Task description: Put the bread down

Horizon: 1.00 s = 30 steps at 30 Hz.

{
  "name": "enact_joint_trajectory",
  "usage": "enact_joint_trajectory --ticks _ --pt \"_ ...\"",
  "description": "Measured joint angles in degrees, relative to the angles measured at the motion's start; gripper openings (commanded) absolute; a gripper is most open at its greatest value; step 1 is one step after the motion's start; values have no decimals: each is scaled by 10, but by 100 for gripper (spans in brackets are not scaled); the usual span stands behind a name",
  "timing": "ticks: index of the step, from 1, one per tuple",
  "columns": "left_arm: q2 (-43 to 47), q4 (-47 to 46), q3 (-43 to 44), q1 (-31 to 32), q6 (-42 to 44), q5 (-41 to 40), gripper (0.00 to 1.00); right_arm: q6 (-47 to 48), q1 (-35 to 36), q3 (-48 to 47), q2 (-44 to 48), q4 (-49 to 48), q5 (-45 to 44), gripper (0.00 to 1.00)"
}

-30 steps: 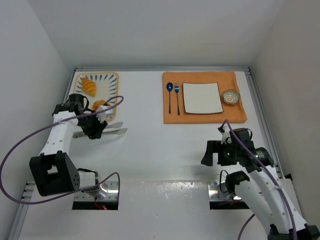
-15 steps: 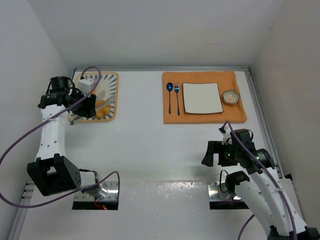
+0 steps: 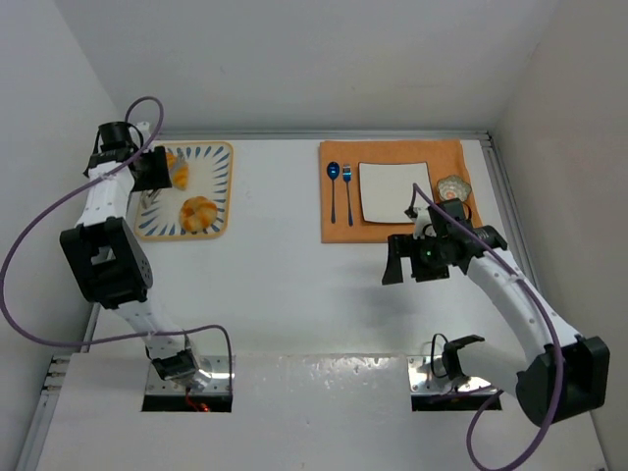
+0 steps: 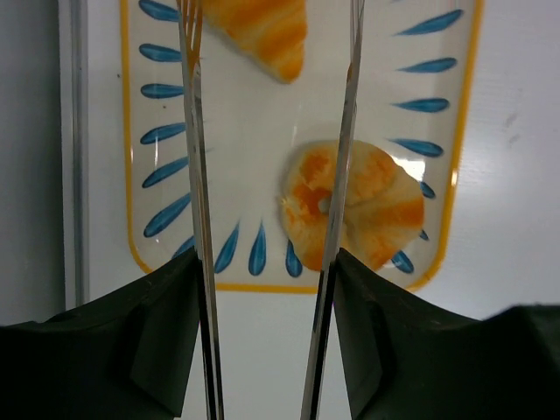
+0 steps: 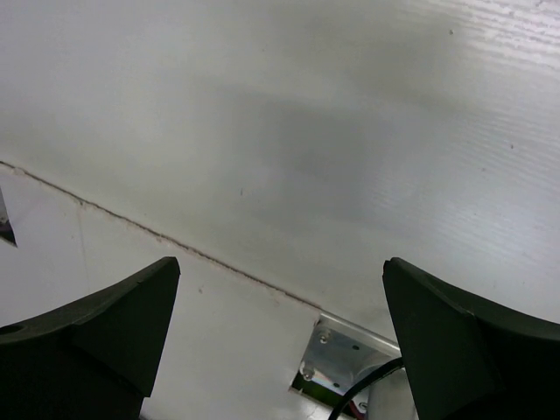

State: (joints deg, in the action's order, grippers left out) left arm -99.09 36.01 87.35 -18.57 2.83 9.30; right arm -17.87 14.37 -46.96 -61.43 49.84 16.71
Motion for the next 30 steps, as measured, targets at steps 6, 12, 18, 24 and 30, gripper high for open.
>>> enact_joint_trajectory --ticks 6,12,18,24,30 --pt "-101 -29 47 3 -45 -53 62 5 -7 -5 -38 -28 13 100" --pt "-141 -50 60 13 -66 -73 62 0 -9 3 -38 -43 20 100" --pt "-146 -65 60 17 -81 -70 61 -16 -11 15 -33 -48 19 100" --pt "-145 -84 52 10 -99 -46 61 -32 -11 22 -22 -53 20 100" --pt "-144 -89 50 7 -111 -35 62 -36 -11 22 -23 -61 23 100"
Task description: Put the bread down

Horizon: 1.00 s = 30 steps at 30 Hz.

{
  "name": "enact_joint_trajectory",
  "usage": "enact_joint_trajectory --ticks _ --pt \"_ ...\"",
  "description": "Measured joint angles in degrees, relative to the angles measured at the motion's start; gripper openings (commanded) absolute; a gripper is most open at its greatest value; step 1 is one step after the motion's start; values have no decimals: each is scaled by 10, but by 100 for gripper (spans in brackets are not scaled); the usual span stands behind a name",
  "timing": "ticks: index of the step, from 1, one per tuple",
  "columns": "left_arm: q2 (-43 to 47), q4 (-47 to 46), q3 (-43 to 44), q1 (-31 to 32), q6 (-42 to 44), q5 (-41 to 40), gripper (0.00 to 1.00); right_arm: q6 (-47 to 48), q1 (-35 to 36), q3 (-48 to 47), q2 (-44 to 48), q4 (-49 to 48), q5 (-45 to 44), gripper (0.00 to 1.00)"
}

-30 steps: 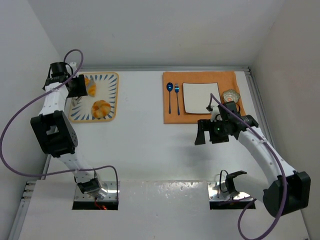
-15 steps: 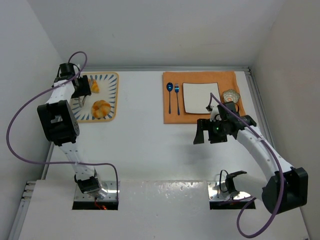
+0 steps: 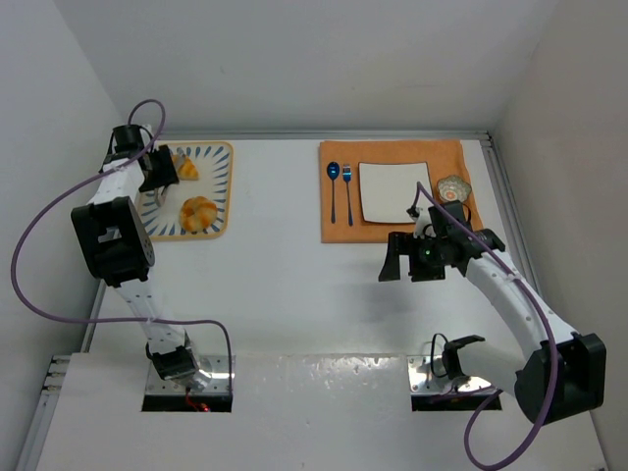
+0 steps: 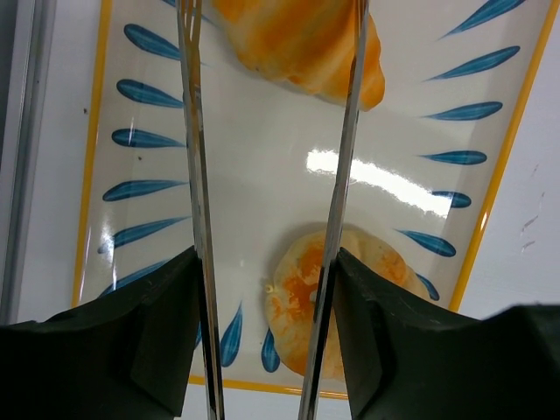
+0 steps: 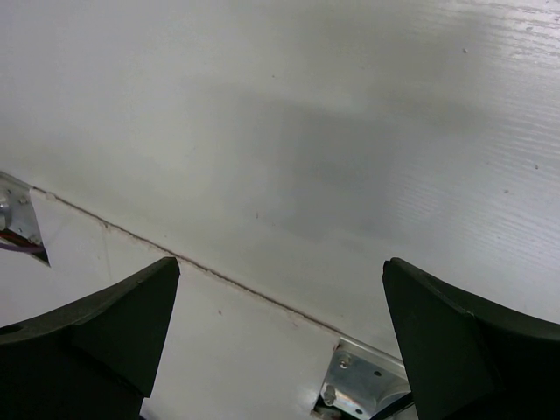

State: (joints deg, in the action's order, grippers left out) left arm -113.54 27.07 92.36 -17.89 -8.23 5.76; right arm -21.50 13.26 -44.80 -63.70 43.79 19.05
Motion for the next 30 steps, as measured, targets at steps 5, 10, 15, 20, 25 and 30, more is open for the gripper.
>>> enact_joint_trajectory --ticks 5,10,15,20,25,30 --pt "0 -7 -5 0 -5 -2 40 -2 0 0 -1 0 7 100" --pt "-1 -12 -12 2 -3 -5 15 -1 0 0 -1 3 7 100" --pt "0 -23 -23 2 2 -1 0 -2 0 0 -1 4 7 100" --pt "6 -21 -24 2 14 8 0 -8 0 0 -1 2 7 100" --pt "31 22 -19 11 57 28 0 -20 -3 4 7 -1 -4 100" --pt "55 79 34 78 128 65 0 -57 -58 70 51 0 -51 100"
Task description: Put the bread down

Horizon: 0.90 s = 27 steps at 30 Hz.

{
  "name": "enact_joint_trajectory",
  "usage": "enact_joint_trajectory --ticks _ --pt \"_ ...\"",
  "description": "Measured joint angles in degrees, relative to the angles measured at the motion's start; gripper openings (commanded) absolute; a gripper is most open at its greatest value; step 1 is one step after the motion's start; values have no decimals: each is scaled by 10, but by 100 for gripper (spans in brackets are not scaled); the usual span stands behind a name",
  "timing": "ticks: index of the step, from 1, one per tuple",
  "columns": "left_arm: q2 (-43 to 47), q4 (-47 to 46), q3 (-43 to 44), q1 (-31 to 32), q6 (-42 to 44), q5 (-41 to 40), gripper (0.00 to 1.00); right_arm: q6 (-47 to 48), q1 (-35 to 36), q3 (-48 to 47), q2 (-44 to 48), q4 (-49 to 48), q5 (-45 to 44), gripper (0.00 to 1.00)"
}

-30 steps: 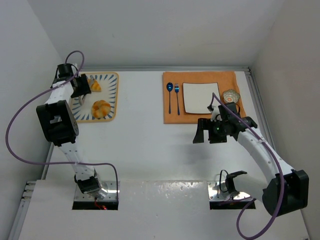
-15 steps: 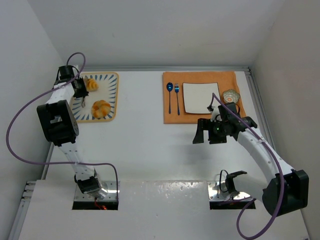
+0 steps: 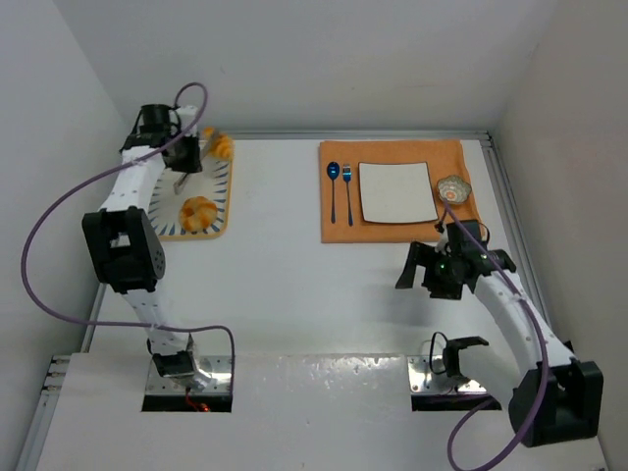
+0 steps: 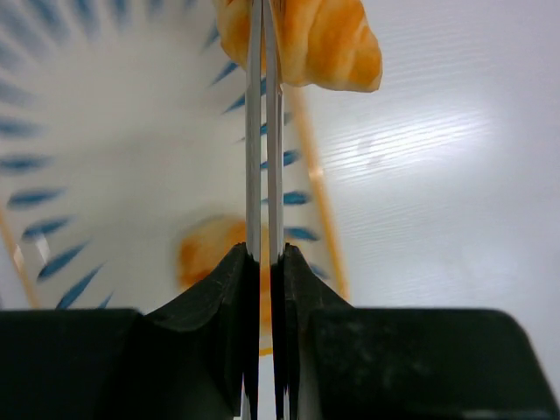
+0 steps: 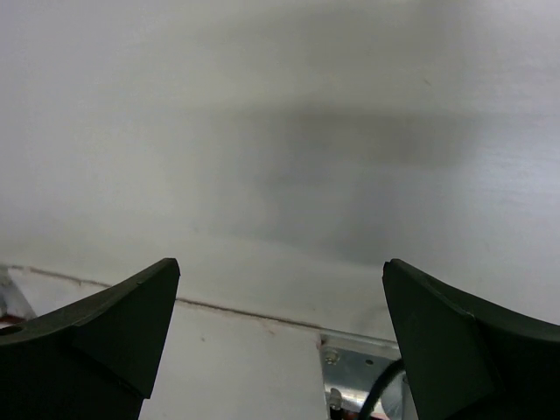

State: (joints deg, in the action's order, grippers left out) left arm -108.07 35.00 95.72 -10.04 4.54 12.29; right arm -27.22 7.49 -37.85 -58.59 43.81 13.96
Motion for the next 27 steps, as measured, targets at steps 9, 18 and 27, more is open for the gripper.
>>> enact_joint_trajectory --ticks 9,18,27 --pt "-36 37 162 279 83 77 0 -17 -94 66 82 22 -22 100" --pt "-233 5 288 408 70 76 0 18 -99 66 74 45 -32 100" --pt "-282 -25 286 434 70 26 39 48 -101 57 71 61 -37 100"
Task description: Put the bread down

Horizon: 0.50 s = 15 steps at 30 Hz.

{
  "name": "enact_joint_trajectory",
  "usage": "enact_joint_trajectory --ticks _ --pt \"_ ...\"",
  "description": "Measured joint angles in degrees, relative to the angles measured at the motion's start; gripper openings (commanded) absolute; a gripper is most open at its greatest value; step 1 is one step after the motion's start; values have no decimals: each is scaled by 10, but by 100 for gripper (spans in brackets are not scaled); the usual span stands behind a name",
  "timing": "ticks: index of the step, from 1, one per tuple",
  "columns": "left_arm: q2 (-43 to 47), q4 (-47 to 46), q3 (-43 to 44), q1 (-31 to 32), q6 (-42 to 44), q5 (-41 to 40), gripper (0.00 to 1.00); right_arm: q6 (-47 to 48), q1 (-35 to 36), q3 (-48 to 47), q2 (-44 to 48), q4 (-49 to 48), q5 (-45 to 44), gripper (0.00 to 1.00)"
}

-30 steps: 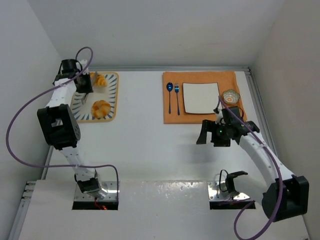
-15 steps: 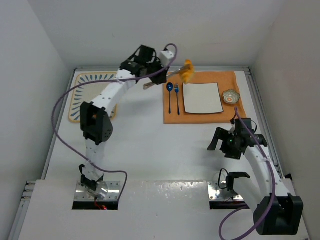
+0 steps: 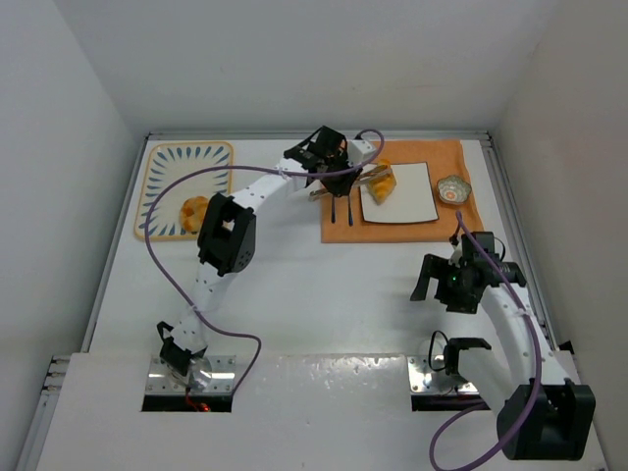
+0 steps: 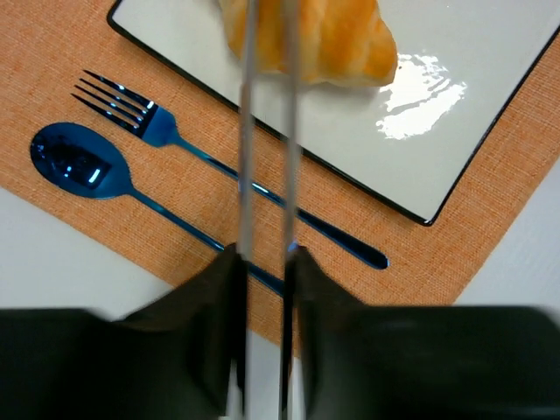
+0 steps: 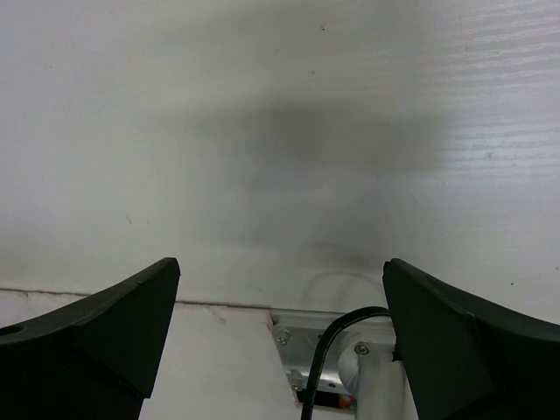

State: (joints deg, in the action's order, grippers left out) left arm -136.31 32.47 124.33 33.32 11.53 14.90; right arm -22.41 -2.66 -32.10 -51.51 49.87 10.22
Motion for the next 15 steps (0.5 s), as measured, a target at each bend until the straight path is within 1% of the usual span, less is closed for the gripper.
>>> enact_joint_trajectory --ticks 1,5,7,8,14,15 --pt "0 -2 -1 0 0 -3 49 2 0 0 -1 0 0 100" --pt "0 -7 -2 0 -5 -8 59 9 0 -1 -2 2 1 100" --pt "3 -9 -3 0 -10 -9 59 11 0 -1 -3 3 3 100" --pt "6 -8 -5 0 -13 -9 61 12 0 -1 -3 3 3 100" --pt "33 -9 -1 -3 -37 6 61 13 0 -1 -3 2 10 100" --pt "37 -9 3 -5 -43 11 59 13 0 -1 -3 2 11 100"
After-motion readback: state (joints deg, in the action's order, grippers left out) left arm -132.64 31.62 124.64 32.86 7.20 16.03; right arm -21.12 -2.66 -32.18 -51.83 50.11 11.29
